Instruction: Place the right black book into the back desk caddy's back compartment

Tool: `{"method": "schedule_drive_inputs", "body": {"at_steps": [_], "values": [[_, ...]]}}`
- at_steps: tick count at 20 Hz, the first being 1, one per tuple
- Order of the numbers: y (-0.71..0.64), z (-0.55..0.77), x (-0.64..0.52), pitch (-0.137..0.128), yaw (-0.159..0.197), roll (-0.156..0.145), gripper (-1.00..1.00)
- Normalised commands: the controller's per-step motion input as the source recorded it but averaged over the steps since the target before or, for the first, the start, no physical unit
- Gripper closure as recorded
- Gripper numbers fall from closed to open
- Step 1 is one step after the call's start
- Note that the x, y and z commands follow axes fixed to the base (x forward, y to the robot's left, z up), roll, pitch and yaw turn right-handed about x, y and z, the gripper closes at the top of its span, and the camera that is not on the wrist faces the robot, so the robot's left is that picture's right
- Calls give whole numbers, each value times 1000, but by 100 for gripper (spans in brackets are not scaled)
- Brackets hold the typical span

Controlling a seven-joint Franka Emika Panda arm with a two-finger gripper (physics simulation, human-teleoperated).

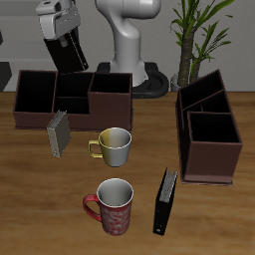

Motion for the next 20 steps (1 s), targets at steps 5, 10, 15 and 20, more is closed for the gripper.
{"method": "schedule_drive_inputs", "body": {"at_steps": [5, 10, 15, 20], "values": [[-89, 1, 44, -4, 27, -21, 100], [-41, -29, 4, 11, 12, -8, 100], [30, -158, 55, 19, 25, 7, 100], [85, -129, 93, 3, 10, 6, 100]]}}
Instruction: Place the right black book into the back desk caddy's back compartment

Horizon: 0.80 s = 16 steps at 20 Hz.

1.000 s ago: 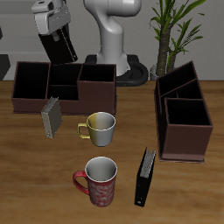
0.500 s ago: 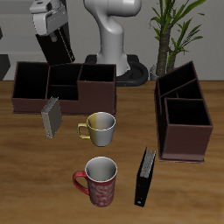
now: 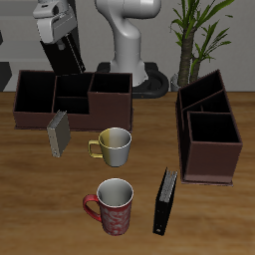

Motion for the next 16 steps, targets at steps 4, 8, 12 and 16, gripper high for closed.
{"method": "schedule_drive_inputs", "body": {"at_steps": [4, 8, 12, 16], "values": [[110, -191, 14, 28, 20, 15, 100], [40, -118, 22, 20, 14, 7, 100], [120, -187, 7, 37, 7, 15, 100], [122, -164, -4, 21, 24, 21, 100]]}}
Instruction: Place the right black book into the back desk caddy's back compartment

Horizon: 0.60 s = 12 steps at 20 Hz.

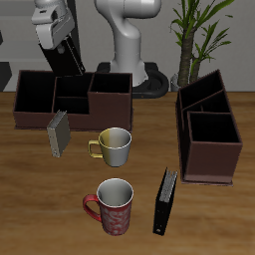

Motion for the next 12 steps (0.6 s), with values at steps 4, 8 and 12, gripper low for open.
{"method": "schedule_drive_inputs", "body": {"at_steps": [4, 8, 12], "values": [[99, -26, 42, 7, -25, 11, 100], [262, -73, 28, 22, 13, 25, 100], [88, -68, 3, 24, -2, 15, 100]]}}
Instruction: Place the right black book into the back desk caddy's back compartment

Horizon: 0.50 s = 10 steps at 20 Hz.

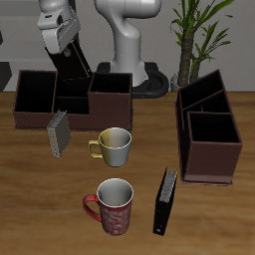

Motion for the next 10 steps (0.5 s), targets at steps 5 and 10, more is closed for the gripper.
{"method": "schedule_drive_inputs", "body": {"at_steps": [5, 10], "values": [[33, -303, -166, 59, 28, 14, 100], [-8, -218, -135, 49, 33, 9, 100]]}}
